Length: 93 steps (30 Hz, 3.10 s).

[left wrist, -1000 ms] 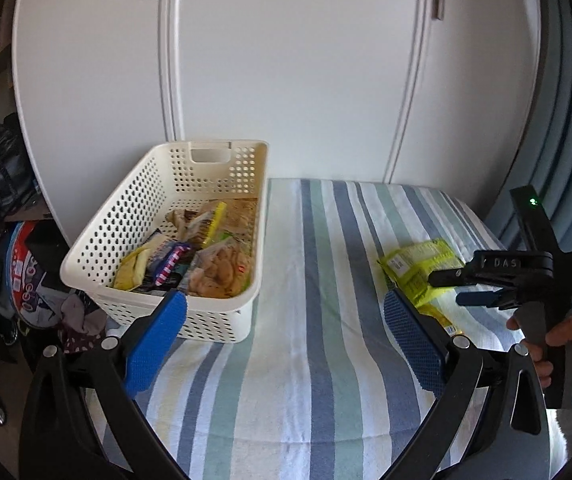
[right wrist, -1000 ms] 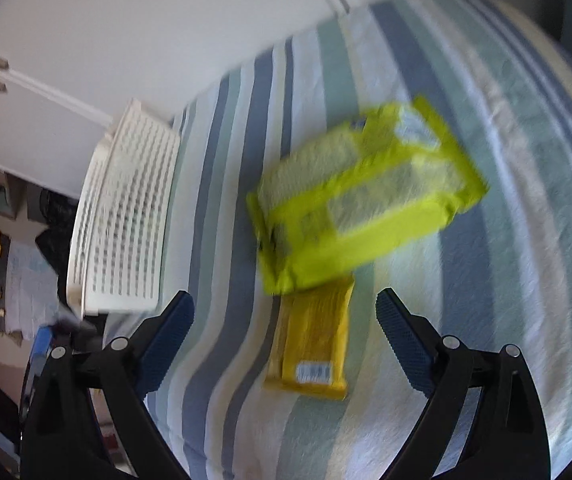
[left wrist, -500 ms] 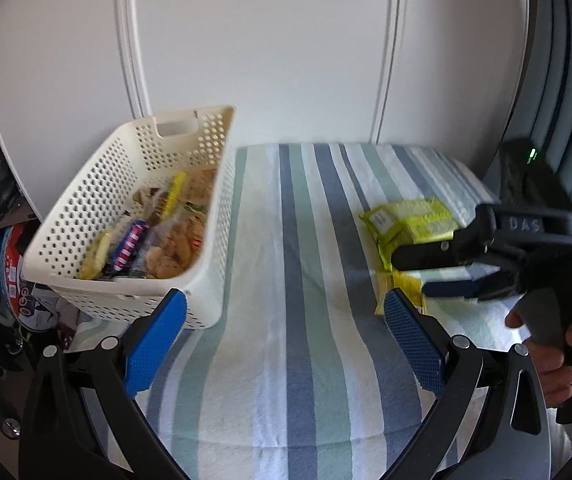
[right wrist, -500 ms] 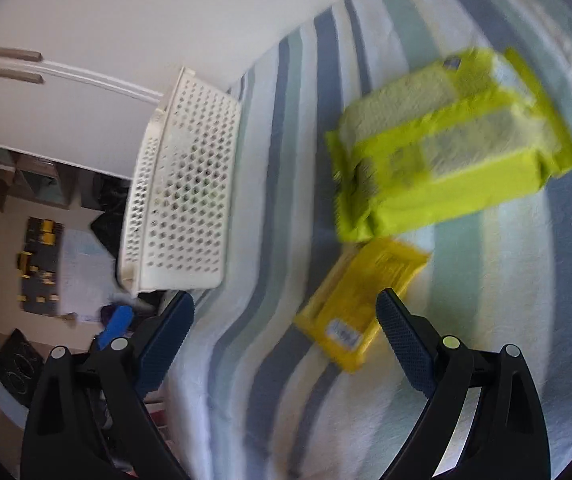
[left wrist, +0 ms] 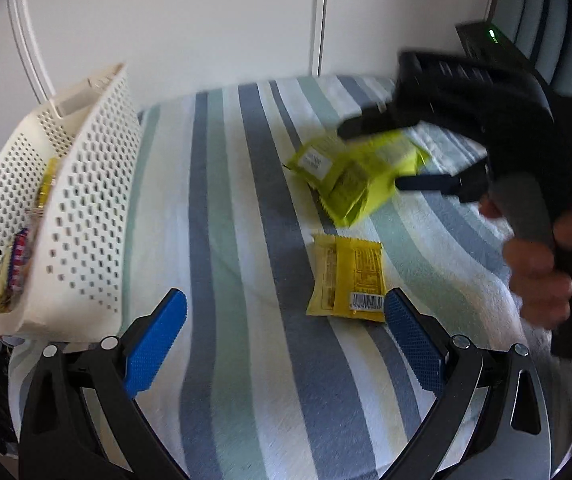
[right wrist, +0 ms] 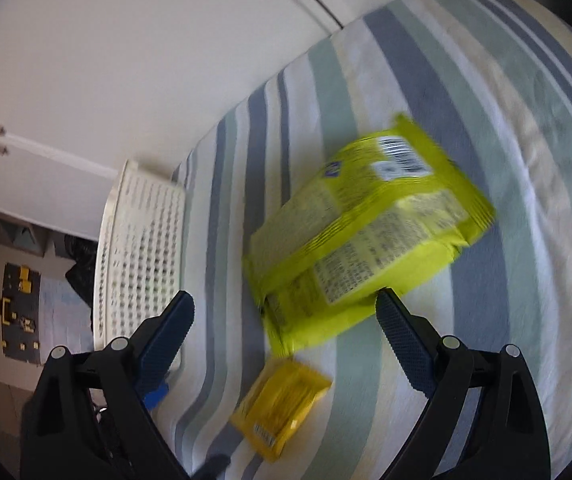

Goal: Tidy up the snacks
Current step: 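Move both tools back to the remaining snacks on the bed, then grasp the yellow bar with the left gripper while the right gripper grasps the yellow-green packet, then carry the yellow bar with the left gripper and drop it into the basket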

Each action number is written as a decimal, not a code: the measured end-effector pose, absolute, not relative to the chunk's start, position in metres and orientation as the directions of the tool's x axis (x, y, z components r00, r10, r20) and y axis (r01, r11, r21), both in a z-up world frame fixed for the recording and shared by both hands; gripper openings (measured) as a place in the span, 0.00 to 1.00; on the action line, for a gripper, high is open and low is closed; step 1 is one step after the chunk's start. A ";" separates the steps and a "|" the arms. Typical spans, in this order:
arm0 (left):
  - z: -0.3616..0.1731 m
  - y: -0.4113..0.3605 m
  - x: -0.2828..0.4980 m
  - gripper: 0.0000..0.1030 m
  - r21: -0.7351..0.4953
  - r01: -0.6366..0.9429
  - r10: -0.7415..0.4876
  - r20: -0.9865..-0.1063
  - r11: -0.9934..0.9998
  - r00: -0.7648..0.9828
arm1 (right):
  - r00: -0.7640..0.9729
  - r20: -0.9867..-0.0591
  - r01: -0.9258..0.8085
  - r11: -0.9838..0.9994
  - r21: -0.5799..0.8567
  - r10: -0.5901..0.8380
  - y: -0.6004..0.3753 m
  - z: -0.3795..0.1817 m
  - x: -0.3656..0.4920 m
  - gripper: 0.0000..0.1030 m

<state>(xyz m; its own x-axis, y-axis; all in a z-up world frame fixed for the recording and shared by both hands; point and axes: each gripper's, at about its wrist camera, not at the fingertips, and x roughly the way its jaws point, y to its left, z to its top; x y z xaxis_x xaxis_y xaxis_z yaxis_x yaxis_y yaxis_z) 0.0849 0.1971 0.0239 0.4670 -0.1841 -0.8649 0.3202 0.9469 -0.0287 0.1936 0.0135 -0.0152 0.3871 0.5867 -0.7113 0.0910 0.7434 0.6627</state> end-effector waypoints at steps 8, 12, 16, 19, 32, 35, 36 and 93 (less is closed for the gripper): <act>0.004 0.173 0.113 0.97 -0.086 0.363 -0.218 -0.915 0.928 0.339 | 0.459 -0.715 0.052 0.788 0.614 0.527 0.003 -0.009 0.218 0.89; -0.008 0.153 0.115 0.97 -0.075 0.405 -0.201 -0.939 0.911 0.279 | 0.450 -0.734 0.059 0.803 0.593 0.509 -0.004 -0.016 0.220 0.89; -0.017 0.139 0.119 0.97 -0.023 0.435 -0.154 -0.951 0.900 0.269 | 0.462 -0.722 0.070 0.791 0.608 0.514 -0.015 -0.014 0.218 0.89; -0.017 0.136 0.118 0.72 -0.046 0.449 -0.181 -0.948 0.892 0.263 | 0.473 -0.718 0.071 0.790 0.608 0.510 -0.015 -0.014 0.219 0.89; 0.000 0.162 0.106 0.47 -0.060 0.386 -0.204 -0.916 0.921 0.344 | 0.472 -0.729 0.062 0.806 0.588 0.496 -0.010 -0.016 0.216 0.89; 0.014 0.169 0.099 0.47 -0.066 0.368 -0.217 -0.898 0.927 0.383 | 0.471 -0.735 0.063 0.812 0.580 0.488 -0.008 -0.017 0.216 0.89; 0.017 0.171 0.101 0.47 -0.067 0.366 -0.219 -0.893 0.928 0.393 | 0.472 -0.735 0.063 0.813 0.579 0.487 -0.008 -0.018 0.216 0.89; 0.133 0.340 0.078 0.47 -0.173 0.090 -0.185 -0.681 0.981 0.709 | 0.558 -0.825 -0.011 0.995 0.102 0.091 0.059 0.015 0.202 0.67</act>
